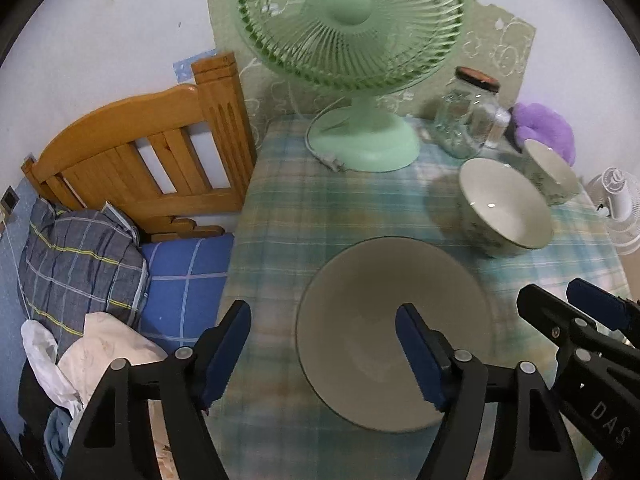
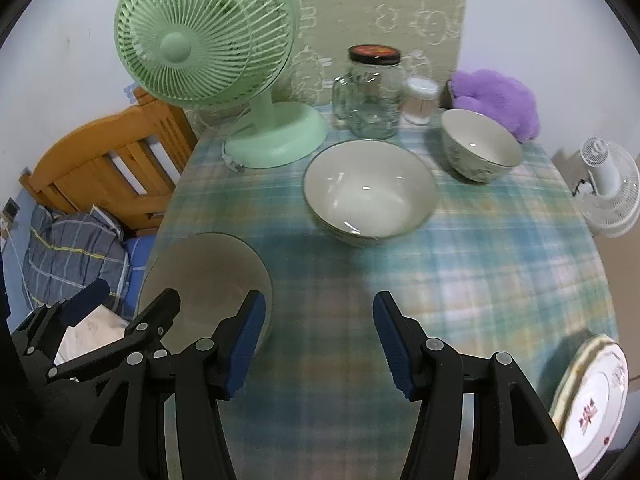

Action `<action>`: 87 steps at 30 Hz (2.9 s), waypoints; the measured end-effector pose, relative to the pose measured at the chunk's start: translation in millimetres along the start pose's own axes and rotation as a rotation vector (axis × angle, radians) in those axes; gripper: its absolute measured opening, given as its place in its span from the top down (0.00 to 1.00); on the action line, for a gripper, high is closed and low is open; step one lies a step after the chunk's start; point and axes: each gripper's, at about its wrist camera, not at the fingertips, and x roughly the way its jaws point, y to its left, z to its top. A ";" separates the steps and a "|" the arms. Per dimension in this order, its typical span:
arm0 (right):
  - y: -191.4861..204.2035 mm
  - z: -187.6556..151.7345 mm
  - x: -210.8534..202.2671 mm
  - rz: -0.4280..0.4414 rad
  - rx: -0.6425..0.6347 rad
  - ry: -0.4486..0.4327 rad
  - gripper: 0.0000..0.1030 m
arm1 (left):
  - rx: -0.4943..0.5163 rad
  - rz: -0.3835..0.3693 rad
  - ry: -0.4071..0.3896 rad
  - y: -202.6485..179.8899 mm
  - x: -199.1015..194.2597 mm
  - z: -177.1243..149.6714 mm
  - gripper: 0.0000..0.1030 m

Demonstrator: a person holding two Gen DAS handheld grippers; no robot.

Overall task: Organize plates and bowls
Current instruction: 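Move both tools toward the large grey-green bowl by the bed, then close both tools on the rim of the large grey-green bowl, then lift the bowl and carry it toward the plate stack, then lower the bowl onto the table beside the plate stack and open both tools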

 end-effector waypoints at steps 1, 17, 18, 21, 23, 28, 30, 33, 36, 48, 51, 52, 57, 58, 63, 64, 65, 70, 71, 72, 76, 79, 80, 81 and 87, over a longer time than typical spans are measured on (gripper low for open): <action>2.7 2.2 5.0 0.001 -0.002 0.003 0.42 | -0.001 0.001 0.010 2.0 6.2 0.1 0.32; 27.6 1.5 64.6 0.057 0.010 0.102 0.87 | 0.054 0.007 0.057 -0.1 35.7 -3.8 0.81; 28.9 1.7 64.1 0.049 0.004 0.098 0.87 | 0.050 0.005 0.061 1.2 35.4 -3.8 0.81; 32.6 1.8 63.3 0.032 -0.002 0.101 0.87 | 0.056 0.012 0.073 2.0 35.3 -3.9 0.82; 34.2 1.0 60.5 0.028 -0.008 0.100 0.87 | 0.055 0.013 0.084 2.2 34.9 -5.2 0.82; 33.8 -4.1 46.0 0.010 -0.034 0.083 0.88 | 0.056 -0.002 0.091 -3.6 24.7 -11.2 0.83; 31.0 -6.4 41.2 0.002 -0.036 0.084 0.88 | 0.059 -0.006 0.091 -7.2 20.6 -13.1 0.83; 24.0 -11.0 33.1 -0.005 -0.034 0.087 0.88 | 0.064 -0.020 0.094 -15.3 12.3 -19.0 0.83; 15.5 -17.5 24.2 -0.014 -0.033 0.089 0.88 | 0.069 -0.028 0.097 -25.0 4.1 -25.1 0.83; -36.3 -54.5 -17.2 -0.034 -0.014 0.097 0.88 | 0.108 -0.048 0.109 -80.5 -30.3 -56.3 0.83; -50.5 -61.6 -26.4 -0.035 -0.007 0.101 0.88 | 0.114 -0.055 0.115 -94.8 -40.6 -64.8 0.83; -54.9 -63.8 -29.8 -0.036 -0.008 0.101 0.87 | 0.121 -0.052 0.112 -99.9 -44.3 -67.7 0.83; -77.7 -79.8 -46.4 -0.032 -0.008 0.114 0.88 | 0.128 -0.040 0.131 -125.5 -56.7 -83.5 0.83; -82.7 -83.3 -49.6 -0.033 -0.011 0.116 0.87 | 0.128 -0.040 0.133 -129.6 -58.3 -86.0 0.83; -108.1 -97.2 -60.7 -0.042 -0.019 0.127 0.87 | 0.135 -0.042 0.156 -156.5 -63.6 -101.2 0.83; -114.1 -100.0 -61.9 -0.040 -0.016 0.135 0.88 | 0.134 -0.043 0.161 -161.1 -64.6 -104.2 0.83; -119.1 -102.5 -62.6 -0.039 -0.015 0.142 0.88 | 0.131 -0.044 0.167 -165.5 -64.9 -106.3 0.83; -142.3 -114.7 -64.1 -0.031 -0.021 0.173 0.87 | 0.121 -0.036 0.192 -184.8 -66.8 -119.8 0.83; -145.8 -116.4 -63.5 -0.029 -0.024 0.181 0.87 | 0.118 -0.034 0.196 -186.6 -67.0 -122.2 0.83; -149.0 -118.3 -62.7 -0.025 -0.027 0.189 0.87 | 0.113 -0.031 0.203 -189.2 -66.4 -124.7 0.83; -158.2 -126.3 -55.2 -0.003 -0.037 0.227 0.87 | 0.112 0.009 0.231 -196.8 -60.1 -132.8 0.83; -162.0 -130.5 -48.6 0.019 -0.043 0.245 0.87 | 0.092 0.024 0.243 -199.1 -57.6 -137.6 0.83; -162.6 -131.1 -47.3 0.023 -0.046 0.246 0.87 | 0.090 0.032 0.240 -199.6 -56.8 -137.6 0.83; -163.5 -131.4 -45.5 0.028 -0.051 0.247 0.87 | 0.087 0.047 0.231 -200.9 -57.3 -138.3 0.83; -166.5 -131.3 -44.3 0.059 -0.088 0.221 0.87 | 0.081 0.092 0.200 -208.5 -59.4 -140.6 0.79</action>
